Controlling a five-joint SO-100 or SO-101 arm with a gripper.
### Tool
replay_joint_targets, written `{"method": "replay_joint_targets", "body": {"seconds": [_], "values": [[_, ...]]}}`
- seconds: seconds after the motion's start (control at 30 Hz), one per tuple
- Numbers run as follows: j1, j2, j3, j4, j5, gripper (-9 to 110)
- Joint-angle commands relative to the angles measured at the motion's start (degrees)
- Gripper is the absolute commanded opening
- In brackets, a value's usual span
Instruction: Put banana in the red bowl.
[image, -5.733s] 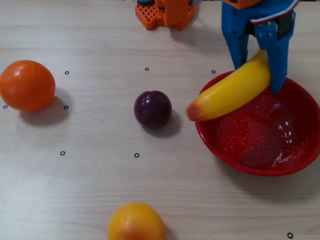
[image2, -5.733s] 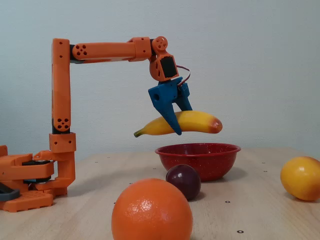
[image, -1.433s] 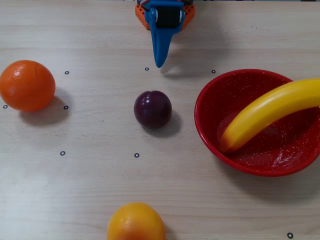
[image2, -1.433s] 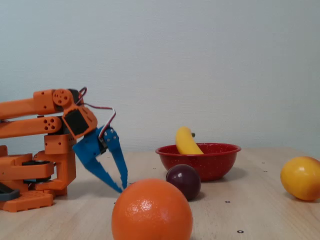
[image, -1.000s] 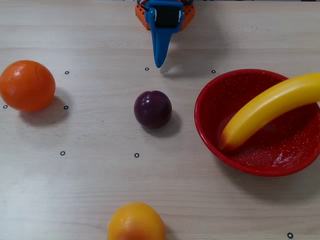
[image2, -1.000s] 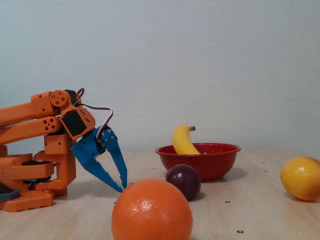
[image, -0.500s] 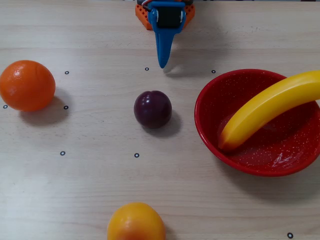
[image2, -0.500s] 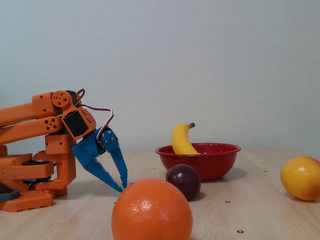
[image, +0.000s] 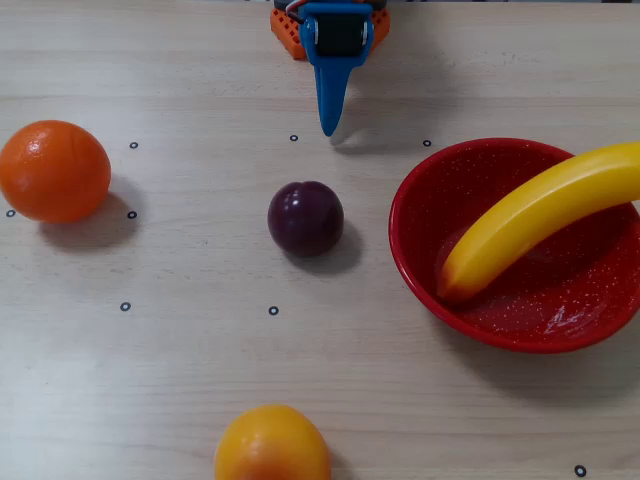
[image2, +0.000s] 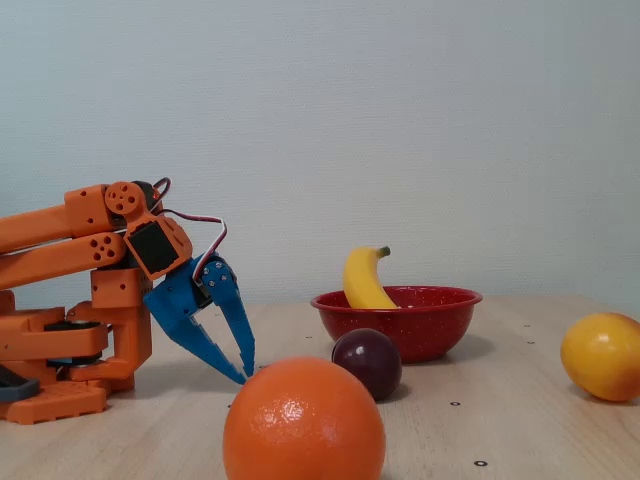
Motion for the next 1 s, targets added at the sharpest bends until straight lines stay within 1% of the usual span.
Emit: {"method": "replay_joint_targets", "body": {"seconds": [0.0,0.1,0.33,0.97], "values": [[-1.49,0.79,0.79,3.43,0.18,0],[-2.11,0.79,0.79,3.43,0.35,0],[-2.46,0.88,0.79,3.43,4.92,0],[-0.18,0.88,0.79,3.34,6.33,0]]}}
